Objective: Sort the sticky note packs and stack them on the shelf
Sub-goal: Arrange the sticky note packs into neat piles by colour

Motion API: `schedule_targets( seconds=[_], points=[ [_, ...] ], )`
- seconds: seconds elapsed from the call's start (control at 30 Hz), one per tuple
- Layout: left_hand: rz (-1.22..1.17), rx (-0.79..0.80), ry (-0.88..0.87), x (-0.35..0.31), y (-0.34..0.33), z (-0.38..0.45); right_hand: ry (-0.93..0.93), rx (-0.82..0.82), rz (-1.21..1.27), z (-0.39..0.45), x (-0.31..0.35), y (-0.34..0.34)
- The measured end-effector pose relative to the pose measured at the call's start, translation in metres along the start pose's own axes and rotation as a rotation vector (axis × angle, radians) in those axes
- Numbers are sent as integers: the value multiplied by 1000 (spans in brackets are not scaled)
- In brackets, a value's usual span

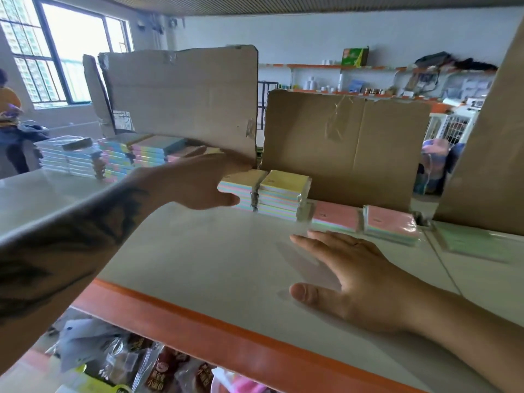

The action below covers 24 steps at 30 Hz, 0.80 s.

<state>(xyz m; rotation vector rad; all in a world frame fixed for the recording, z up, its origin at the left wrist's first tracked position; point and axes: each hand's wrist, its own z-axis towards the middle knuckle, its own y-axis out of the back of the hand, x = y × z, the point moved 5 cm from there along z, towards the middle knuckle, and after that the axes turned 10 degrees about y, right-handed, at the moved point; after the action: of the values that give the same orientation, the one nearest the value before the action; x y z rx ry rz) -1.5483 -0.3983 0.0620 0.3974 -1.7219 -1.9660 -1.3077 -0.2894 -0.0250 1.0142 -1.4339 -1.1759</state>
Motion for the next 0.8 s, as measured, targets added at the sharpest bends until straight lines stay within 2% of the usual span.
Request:
schedule_targets(
  seconds=[0.03,0.1,0.2,0.6,0.8],
  points=[
    [6,-23,-56,-3,-2,0,-2,3,0,0,0,0],
    [19,-44,-43,-4,-15,-13,-3,7,5,1,0,-1],
    [39,9,-43,-3,-33,-14,-6,6,8,1,0,0],
    [32,-20,-46,-4,-41,-9,-25,18,13,0,4,2],
    [-88,-142,-155,-30,-23,-27,-36,5,23,-1,6,3]
  ],
)
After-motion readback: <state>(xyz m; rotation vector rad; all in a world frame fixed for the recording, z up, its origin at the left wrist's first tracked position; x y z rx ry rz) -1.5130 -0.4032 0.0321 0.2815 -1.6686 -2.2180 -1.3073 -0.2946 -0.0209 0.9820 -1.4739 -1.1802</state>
